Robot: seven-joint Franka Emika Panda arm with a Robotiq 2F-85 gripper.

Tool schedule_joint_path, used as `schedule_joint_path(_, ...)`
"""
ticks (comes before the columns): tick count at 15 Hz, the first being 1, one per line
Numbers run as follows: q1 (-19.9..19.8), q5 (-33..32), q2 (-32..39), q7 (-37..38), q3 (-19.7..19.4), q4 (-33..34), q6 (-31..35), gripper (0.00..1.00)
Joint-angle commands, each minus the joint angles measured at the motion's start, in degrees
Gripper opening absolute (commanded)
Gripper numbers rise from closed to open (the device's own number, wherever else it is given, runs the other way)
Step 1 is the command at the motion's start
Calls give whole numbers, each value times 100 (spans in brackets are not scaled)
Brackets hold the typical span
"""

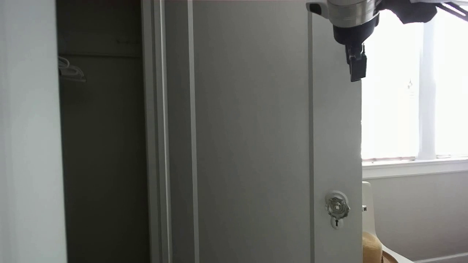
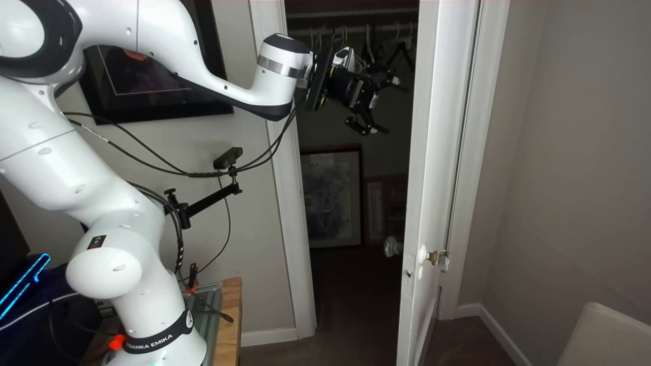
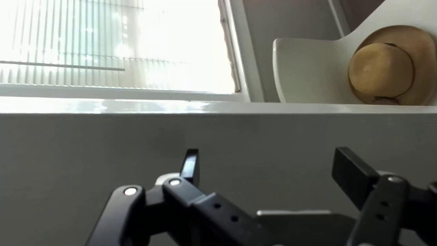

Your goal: Open the closet door.

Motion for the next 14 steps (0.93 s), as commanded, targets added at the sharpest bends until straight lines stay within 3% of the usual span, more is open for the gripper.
schedule_joint_path(1, 513, 1255, -64, -809, -276, 140, 14, 100)
schedule_joint_path(9, 1317, 4639, -1328, -2817, -671, -47, -429, 100)
schedule_joint_path(14, 1469, 6198, -1936, -2920, -931, -228, -1434, 100)
